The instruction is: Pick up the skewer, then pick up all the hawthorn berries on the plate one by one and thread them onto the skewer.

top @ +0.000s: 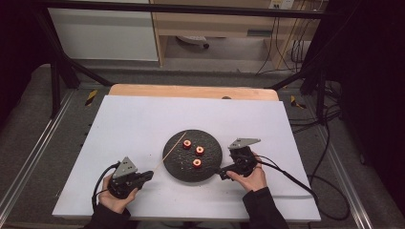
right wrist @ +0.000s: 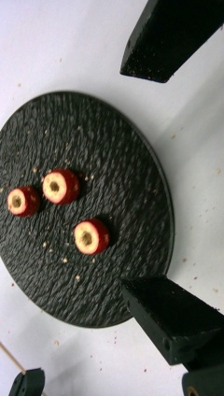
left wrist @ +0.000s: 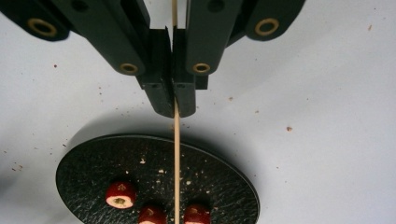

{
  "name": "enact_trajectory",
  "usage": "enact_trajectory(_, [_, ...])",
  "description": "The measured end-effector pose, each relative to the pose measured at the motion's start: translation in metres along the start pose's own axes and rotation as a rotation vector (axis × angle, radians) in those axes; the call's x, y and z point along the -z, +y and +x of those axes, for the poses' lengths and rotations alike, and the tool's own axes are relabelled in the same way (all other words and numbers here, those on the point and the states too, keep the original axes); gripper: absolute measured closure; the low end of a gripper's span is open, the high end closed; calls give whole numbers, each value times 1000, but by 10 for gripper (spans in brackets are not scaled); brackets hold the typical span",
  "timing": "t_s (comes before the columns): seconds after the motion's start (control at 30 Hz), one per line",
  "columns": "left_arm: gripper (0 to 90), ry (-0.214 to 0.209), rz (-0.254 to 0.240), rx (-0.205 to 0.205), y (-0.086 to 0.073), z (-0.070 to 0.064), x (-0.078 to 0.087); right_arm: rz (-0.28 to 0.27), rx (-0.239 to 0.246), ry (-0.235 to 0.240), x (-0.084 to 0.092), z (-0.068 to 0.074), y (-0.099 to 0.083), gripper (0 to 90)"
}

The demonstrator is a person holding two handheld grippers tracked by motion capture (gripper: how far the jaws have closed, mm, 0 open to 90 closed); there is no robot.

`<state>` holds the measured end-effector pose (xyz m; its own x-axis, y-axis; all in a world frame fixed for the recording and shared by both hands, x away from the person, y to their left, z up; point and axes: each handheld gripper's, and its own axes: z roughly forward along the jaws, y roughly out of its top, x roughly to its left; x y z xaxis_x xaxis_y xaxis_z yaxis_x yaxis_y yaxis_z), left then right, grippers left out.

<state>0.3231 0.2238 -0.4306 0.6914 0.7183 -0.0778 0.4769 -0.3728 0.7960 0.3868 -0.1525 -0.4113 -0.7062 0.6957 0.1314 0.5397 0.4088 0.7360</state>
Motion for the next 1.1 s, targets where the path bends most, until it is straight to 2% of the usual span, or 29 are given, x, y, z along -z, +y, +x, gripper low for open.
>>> enact_trajectory(0.47, [876, -3, 0, 13, -4, 3, 3, 36, 20, 29, -17, 14, 20, 8])
enact_trajectory(0.73, [876, 0, -2, 17, -5, 4, 3, 84, 66, 33, -31, 25, 40, 29])
enact_trajectory(0.9, [876, -5, 5, 23, -6, 4, 2, 140, 75, 38, -39, 29, 50, 110])
enact_trajectory(1.0, [875, -6, 5, 26, -6, 5, 1, 164, 67, 64, -45, 29, 53, 161])
enact_trajectory(1.1, [875, -5, 4, 29, -6, 5, 1, 214, 73, 73, -51, 29, 54, 208])
